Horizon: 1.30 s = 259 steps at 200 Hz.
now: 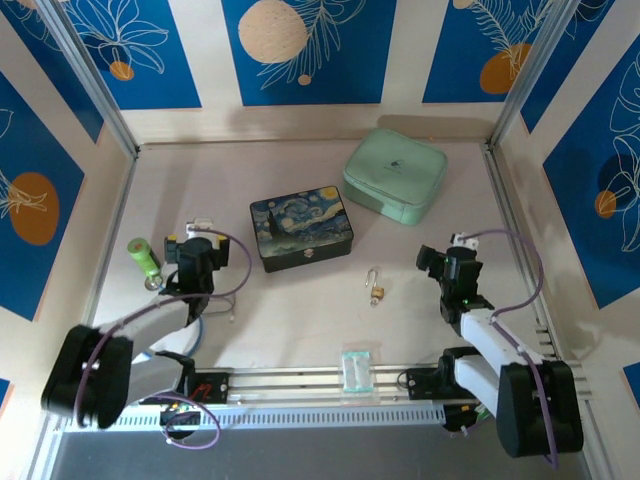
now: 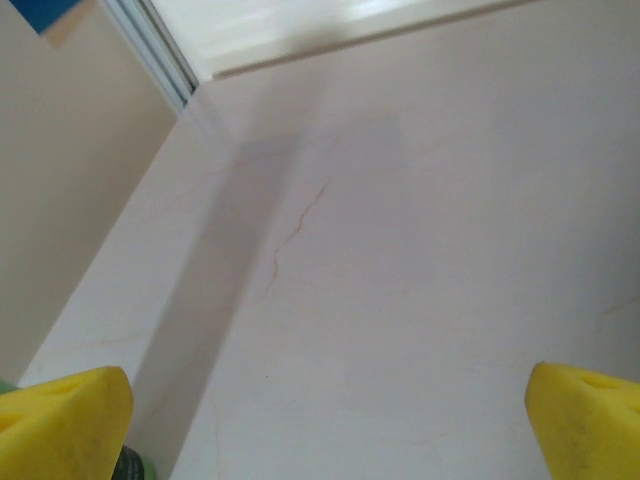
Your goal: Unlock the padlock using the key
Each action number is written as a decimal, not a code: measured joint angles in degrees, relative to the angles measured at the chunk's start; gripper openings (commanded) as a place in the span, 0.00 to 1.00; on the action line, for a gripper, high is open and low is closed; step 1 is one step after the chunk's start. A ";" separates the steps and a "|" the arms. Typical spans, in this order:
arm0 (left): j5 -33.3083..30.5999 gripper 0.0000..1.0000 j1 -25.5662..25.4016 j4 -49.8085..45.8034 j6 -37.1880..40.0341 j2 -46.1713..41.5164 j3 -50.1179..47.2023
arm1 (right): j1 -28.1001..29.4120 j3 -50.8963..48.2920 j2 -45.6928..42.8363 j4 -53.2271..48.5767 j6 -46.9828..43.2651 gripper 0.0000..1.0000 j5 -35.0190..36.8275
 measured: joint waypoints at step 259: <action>17.38 1.00 9.20 23.91 -1.29 19.47 0.33 | -1.18 11.89 30.08 28.06 -8.37 0.99 -12.79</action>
